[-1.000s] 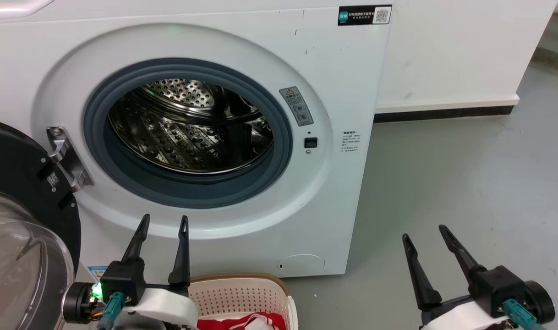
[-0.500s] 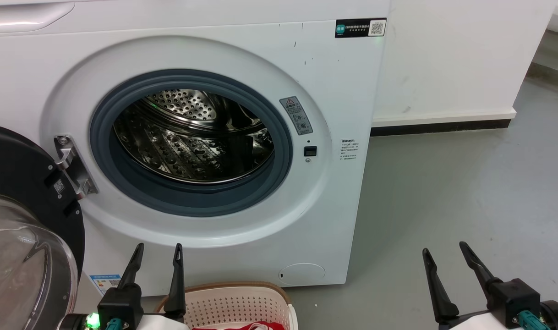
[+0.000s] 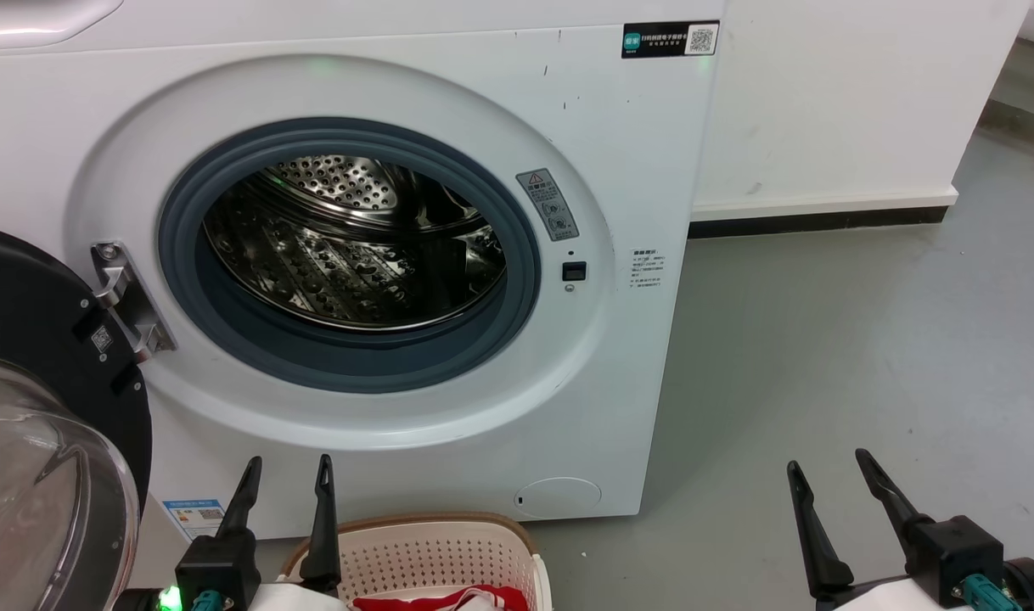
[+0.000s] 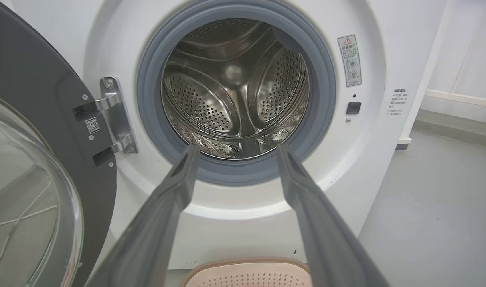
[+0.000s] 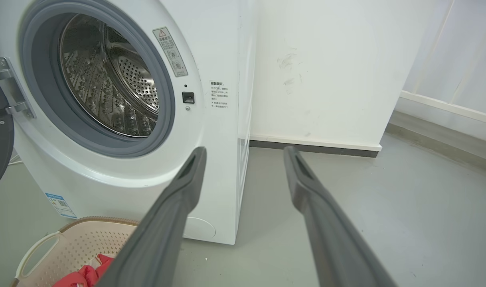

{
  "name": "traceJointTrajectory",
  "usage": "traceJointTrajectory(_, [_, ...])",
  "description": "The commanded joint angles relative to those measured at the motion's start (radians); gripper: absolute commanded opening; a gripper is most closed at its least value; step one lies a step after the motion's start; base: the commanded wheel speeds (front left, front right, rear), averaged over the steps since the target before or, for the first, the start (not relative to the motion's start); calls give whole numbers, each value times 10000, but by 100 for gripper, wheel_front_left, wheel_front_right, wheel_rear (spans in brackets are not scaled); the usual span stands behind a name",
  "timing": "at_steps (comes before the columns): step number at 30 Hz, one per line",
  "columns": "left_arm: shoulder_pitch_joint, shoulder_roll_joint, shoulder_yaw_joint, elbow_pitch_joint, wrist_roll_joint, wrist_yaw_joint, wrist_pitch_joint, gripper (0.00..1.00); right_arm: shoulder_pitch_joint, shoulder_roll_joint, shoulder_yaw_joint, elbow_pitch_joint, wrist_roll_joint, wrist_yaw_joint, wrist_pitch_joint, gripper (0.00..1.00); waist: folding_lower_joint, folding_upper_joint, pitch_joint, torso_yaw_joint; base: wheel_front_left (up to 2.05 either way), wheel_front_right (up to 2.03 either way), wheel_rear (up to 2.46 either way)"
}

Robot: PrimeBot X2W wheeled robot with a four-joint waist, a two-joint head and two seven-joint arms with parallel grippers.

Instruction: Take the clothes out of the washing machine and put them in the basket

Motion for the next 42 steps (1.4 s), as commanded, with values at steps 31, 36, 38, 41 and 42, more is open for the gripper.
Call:
traceJointTrajectory(31, [-369,-216,435,694,-2569,-329,462,0,-430,-175,31,731,3016,1,57,0,0,0,199,92,0,0,0])
traceJointTrajectory(36, [-484,-281,574,765,-3427,-474,656,0,-621,-228,11,926,4039,1,114,0,0,0,237,116,0,0,0])
traceJointTrajectory(38, [-533,-307,627,794,-3755,-531,731,0,-694,-246,0,994,4430,0,138,0,0,0,253,125,0,0,0])
traceJointTrajectory(41, [-610,-342,704,837,-4235,-610,843,0,-787,-270,-17,1095,4996,0,168,0,0,0,276,140,0,0,0])
traceJointTrajectory(42, [-632,-353,730,852,-4390,-640,876,0,-820,-278,-24,1129,5177,0,181,0,0,0,284,145,0,0,0])
